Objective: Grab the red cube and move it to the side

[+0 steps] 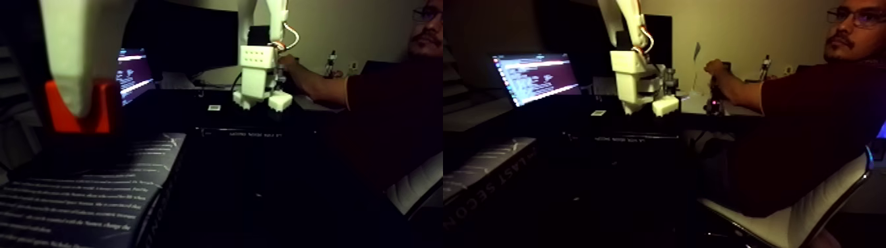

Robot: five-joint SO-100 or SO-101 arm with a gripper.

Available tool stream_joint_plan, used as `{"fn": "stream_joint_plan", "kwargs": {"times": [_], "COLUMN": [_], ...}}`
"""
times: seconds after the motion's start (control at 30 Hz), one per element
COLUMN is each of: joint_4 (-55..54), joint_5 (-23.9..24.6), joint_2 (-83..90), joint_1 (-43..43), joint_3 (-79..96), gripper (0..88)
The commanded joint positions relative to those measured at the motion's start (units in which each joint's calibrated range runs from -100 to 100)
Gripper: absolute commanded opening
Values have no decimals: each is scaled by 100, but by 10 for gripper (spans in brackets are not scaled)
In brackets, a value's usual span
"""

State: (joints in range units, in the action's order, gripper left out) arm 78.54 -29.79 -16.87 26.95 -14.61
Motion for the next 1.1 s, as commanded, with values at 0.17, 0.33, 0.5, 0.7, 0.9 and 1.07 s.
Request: {"fn": "stream_joint_plan", "kwargs": {"times": [0.17, 0.33, 0.5, 0.7, 0.9, 1.07], "joint_4": [-134, -844, -1300, -1241, -1300, -1300], "joint_5": [-148, -153, -137, -126, -126, -126], "joint_2": [-246, -10, 250, 384, 384, 384], "joint_1": [211, 94, -47, -89, -64, -72], "joint_3": [187, 1284, 2209, 2200, 2264, 2246], "gripper": [147, 147, 147, 147, 217, 239]}}
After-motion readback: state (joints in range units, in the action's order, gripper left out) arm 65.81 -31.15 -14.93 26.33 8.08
